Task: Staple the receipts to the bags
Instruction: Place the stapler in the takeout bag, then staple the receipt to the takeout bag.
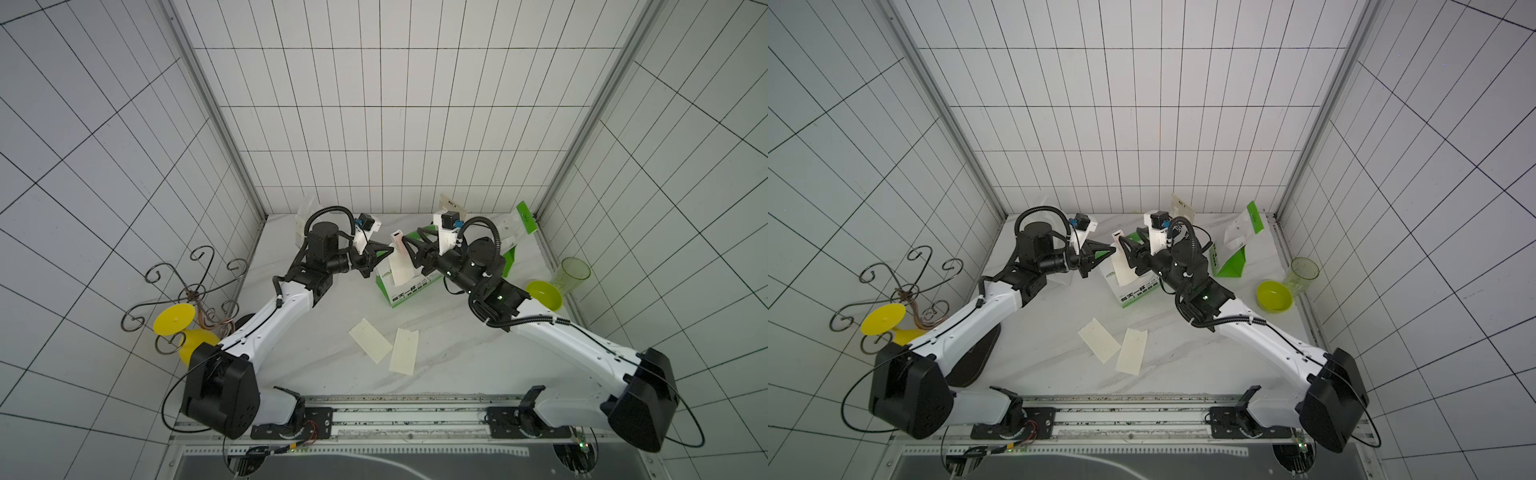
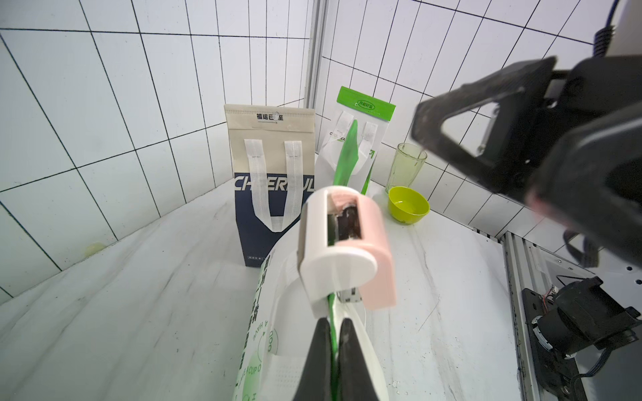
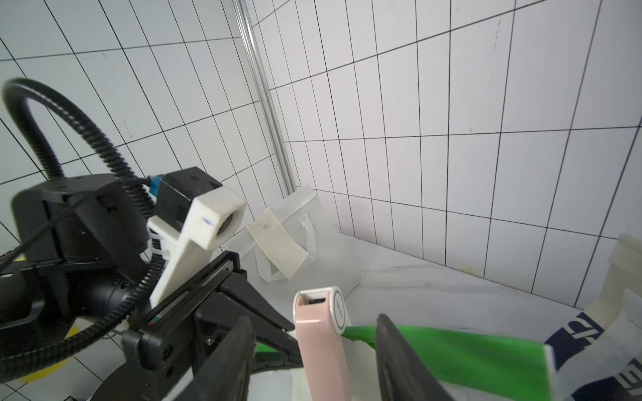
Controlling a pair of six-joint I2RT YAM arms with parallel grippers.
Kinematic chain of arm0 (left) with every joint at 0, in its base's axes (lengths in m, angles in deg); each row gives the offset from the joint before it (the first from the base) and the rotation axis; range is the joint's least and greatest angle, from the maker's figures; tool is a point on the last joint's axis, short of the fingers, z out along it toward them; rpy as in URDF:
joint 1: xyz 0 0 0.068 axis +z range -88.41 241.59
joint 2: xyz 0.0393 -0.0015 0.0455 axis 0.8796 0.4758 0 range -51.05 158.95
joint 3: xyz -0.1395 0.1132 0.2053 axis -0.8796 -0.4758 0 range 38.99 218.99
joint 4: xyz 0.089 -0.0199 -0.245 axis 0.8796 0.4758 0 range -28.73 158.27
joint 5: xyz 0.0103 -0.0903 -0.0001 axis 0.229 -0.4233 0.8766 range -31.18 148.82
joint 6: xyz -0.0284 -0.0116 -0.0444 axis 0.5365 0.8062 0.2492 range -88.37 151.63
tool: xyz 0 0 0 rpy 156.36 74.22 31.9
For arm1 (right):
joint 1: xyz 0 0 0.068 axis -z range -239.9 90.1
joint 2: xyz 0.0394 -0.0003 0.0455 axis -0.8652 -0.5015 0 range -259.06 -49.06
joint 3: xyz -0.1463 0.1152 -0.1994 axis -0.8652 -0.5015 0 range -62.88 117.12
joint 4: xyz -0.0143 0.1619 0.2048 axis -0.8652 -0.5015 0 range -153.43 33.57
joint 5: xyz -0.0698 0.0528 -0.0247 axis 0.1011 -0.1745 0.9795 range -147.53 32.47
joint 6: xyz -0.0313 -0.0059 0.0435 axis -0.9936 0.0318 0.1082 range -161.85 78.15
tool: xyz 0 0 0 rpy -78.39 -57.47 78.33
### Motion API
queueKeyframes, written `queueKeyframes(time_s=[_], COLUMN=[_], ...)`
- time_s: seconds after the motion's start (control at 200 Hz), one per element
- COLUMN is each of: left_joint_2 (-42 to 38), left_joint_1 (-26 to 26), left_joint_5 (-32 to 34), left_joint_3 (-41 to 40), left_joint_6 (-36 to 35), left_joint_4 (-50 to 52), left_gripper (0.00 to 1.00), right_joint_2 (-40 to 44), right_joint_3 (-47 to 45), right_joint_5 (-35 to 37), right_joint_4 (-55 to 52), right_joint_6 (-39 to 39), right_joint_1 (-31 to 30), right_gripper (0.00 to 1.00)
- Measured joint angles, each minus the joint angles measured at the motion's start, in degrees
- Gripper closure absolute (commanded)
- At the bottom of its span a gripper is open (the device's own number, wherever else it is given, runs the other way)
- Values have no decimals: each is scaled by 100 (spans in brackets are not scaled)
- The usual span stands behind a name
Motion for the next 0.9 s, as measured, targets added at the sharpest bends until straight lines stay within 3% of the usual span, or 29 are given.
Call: queueKeyframes(time_s=[0.22,0.45,0.905], left_joint_2=[-81,-293,-417], left_joint_1=[31,-205,-835], left_joint_5=[-474,-734,-577], left_joint_3=[284,459,619], left_joint_6=[-645,-1366,-2131], left_joint_4=[584,1364,2339], left_gripper=[100,100,100], right_joint_2=[634,695,531], right_joint_3=[17,133,2131], right_joint_5=[-149,-448,-1001], right_joint_4=[-772,-2385,-4778], right_joint_6=[-199,-691,-1598], right_joint_1=[15,17,17], right_gripper=[39,37,34])
